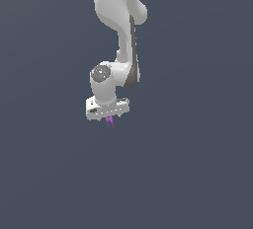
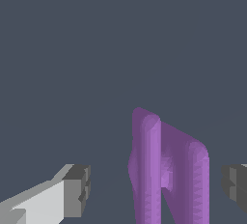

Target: Pick up the object and move it to a goal position.

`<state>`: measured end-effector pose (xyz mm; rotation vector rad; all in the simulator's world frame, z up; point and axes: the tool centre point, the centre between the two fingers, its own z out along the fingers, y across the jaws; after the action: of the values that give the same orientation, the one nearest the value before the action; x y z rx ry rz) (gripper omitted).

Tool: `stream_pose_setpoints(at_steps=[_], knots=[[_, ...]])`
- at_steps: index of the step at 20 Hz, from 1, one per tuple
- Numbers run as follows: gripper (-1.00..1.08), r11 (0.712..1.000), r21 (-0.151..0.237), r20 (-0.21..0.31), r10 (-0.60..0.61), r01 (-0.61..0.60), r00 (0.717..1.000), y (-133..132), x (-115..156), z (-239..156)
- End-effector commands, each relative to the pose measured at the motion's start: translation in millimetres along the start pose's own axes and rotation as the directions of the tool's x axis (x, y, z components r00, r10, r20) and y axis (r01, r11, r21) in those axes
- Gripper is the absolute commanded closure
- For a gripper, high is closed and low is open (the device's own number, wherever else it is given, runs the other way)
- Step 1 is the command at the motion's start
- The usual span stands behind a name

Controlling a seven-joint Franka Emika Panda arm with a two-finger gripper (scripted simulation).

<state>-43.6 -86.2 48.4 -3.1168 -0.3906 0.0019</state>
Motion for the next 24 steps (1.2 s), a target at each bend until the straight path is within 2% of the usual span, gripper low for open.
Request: stream_pose_setpoints(at_steps=[1, 4, 5, 17, 24], knots=[[-0.92, 1.0, 0.0, -0.001, -0.001, 0.001, 1.0, 0, 0, 7], [-0.92, 1.0, 0.0, -0.001, -0.001, 0.001, 1.0, 1, 1, 9], [1.08, 1.0, 0.0, -0.001, -0.001, 0.001, 1.0, 1, 1, 9], [1.08, 1.0, 0.0, -0.001, -0.001, 0.001, 1.0, -1, 1, 8], [1.08, 1.0, 0.0, -0.001, -0.001, 0.001, 1.0, -28, 11, 4]])
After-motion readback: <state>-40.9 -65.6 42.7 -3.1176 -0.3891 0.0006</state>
